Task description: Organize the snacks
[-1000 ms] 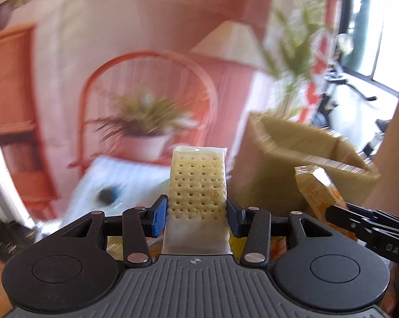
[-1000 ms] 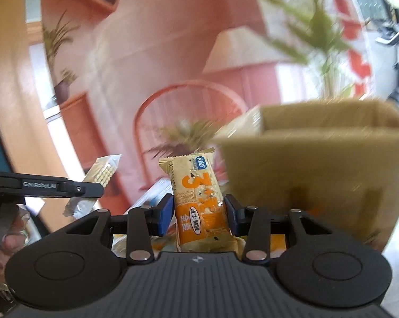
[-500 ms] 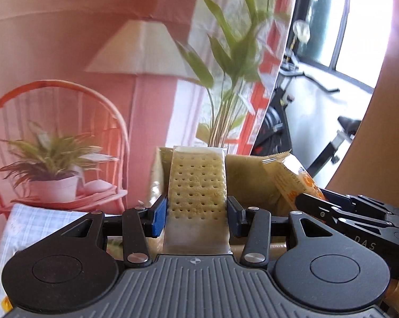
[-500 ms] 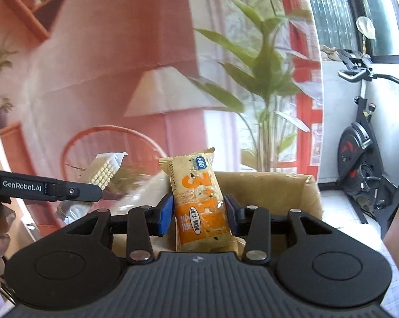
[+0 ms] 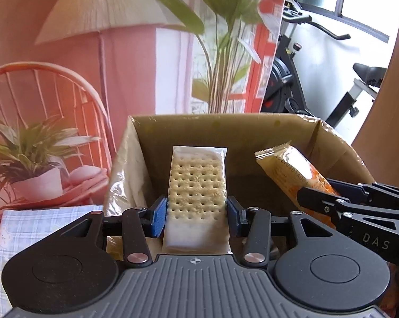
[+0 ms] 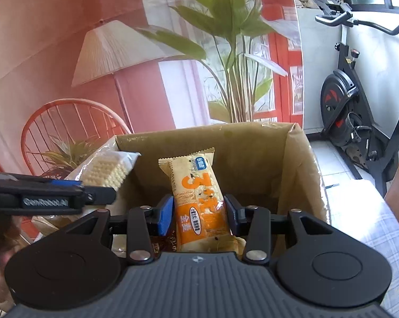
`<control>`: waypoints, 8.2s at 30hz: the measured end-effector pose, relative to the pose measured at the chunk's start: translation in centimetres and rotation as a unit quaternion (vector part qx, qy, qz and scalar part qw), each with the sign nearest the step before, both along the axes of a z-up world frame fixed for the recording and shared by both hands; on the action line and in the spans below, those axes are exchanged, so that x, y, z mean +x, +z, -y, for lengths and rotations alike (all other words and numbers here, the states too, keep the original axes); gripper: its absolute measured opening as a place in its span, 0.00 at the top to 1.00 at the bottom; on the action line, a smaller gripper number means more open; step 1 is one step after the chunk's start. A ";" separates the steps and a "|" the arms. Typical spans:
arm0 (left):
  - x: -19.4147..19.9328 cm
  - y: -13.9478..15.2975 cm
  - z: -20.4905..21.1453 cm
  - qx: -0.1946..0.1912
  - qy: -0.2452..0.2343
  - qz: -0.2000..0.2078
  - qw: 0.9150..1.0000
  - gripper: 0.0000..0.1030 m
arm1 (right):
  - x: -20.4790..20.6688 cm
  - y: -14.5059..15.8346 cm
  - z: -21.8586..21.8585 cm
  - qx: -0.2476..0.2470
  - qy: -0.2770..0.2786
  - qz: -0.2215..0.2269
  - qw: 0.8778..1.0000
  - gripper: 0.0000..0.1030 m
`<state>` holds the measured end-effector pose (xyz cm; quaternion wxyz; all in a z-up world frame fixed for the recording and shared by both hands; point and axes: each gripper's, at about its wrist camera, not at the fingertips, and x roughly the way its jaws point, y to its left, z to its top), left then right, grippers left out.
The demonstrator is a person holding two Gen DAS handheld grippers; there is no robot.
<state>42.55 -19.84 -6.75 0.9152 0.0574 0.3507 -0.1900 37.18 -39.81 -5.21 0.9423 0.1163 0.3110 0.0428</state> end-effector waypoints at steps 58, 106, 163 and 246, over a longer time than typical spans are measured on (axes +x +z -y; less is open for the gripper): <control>-14.7 -11.9 -36.3 -0.018 0.109 -0.052 0.993 0.40 | -8.6 -13.6 -35.4 -0.017 0.185 -0.155 0.970 0.40; -6.7 -15.5 -29.7 0.019 0.092 -0.112 0.989 0.36 | -11.8 -14.9 -33.7 -0.029 0.259 -0.119 0.958 0.71; -14.8 -15.8 -34.1 -0.081 0.073 -0.133 0.985 0.70 | -13.0 -15.1 -36.1 -0.084 0.275 -0.131 0.949 0.42; -18.2 -13.2 -32.9 -0.038 0.062 -0.080 0.994 0.63 | -13.9 -13.9 -35.2 -0.071 0.276 -0.105 0.953 0.89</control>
